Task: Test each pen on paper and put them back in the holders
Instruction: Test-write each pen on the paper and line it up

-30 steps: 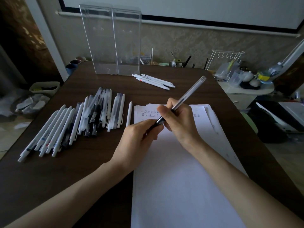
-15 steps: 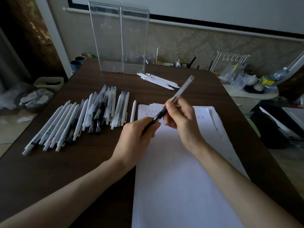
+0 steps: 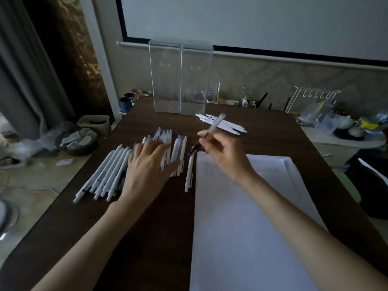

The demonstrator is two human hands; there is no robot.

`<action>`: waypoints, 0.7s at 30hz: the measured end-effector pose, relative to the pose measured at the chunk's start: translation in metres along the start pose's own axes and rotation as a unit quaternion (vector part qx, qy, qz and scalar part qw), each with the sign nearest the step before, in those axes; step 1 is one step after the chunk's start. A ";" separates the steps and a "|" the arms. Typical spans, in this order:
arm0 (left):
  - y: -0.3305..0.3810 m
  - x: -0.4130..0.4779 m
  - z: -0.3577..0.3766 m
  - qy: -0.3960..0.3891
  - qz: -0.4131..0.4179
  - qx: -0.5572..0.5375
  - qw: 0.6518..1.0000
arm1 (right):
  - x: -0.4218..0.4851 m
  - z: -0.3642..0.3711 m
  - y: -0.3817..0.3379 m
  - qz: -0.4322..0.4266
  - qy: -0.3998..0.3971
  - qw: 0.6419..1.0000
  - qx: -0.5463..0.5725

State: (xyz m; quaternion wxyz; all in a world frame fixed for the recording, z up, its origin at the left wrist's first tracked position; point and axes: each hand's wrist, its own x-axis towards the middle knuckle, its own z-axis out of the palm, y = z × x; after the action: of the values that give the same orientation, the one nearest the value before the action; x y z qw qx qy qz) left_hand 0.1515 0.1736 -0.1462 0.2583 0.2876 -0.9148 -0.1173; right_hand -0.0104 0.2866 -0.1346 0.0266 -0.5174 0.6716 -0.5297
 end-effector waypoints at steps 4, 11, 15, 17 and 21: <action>-0.015 -0.009 0.004 -0.023 -0.001 0.002 1.000 | 0.006 0.012 0.022 -0.172 -0.079 0.948 -0.255; -0.003 -0.009 0.014 -0.069 0.150 -0.037 0.986 | 0.012 0.004 0.040 -0.063 -0.037 0.952 -0.296; 0.004 -0.013 0.024 -0.151 0.235 -0.005 0.960 | 0.048 -0.025 0.065 0.080 0.007 0.933 -0.350; 0.002 -0.013 0.027 -0.145 0.227 0.006 0.963 | 0.059 -0.034 0.079 0.116 -0.004 0.917 -0.382; 0.000 -0.011 0.030 -0.130 0.213 0.008 0.968 | 0.066 -0.037 0.096 0.160 -0.029 0.885 -0.435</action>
State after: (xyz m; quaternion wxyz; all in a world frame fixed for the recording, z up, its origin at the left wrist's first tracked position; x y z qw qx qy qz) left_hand 0.1432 0.1817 -0.1755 0.1542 0.0705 -0.9815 -0.0884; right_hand -0.1266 0.2554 -0.1553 -0.0977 -0.3778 0.9072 -0.1574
